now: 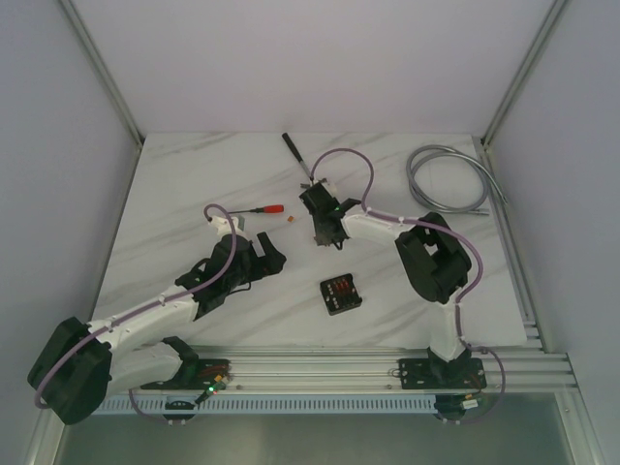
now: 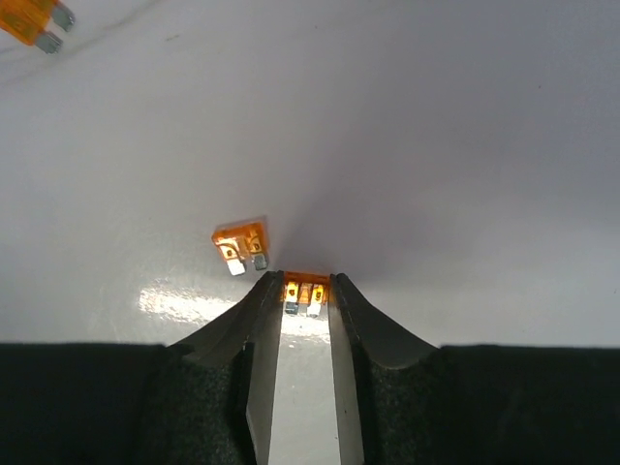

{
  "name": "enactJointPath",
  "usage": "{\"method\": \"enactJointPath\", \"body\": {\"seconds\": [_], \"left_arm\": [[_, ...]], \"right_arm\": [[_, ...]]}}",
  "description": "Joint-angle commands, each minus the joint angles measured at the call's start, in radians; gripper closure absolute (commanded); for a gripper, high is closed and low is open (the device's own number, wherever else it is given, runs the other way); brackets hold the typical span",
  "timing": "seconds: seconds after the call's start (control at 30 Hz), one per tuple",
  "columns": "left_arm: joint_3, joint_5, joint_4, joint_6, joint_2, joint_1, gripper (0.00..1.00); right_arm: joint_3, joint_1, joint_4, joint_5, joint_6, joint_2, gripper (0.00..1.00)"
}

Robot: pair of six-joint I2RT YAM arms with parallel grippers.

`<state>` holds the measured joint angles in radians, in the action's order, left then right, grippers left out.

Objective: Snap on the fuse box
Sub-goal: Pick up the fuse from the center of the board.

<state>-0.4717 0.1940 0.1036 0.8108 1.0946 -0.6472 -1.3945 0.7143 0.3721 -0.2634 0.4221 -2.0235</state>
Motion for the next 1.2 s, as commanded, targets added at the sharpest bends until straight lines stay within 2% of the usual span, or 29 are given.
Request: {"method": "enactJointPath", "body": {"seconds": [0.0, 0.2, 0.37, 0.77, 1.17], "left_arm": [[0.004, -0.011, -0.001, 0.001, -0.008, 0.006, 0.0], [0.004, -0.016, -0.001, 0.001, -0.013, 0.006, 0.0], [0.003, -0.019, -0.001, -0.001, -0.015, 0.006, 0.0], [-0.003, -0.022, -0.002, -0.003, -0.014, 0.006, 0.0], [-0.018, -0.031, 0.0, -0.004, 0.005, 0.006, 0.0]], "right_arm": [[0.084, -0.026, 0.094, -0.026, -0.028, 0.001, 0.73], [0.137, -0.059, 0.083, 0.034, -0.096, 0.054, 0.77], [0.129, -0.069, 0.097, 0.06, -0.13, 0.061, 0.71], [0.03, -0.103, 0.179, 0.088, 0.015, -0.005, 0.61], [-0.023, -0.103, 0.223, 0.099, 0.123, -0.064, 0.63]]}}
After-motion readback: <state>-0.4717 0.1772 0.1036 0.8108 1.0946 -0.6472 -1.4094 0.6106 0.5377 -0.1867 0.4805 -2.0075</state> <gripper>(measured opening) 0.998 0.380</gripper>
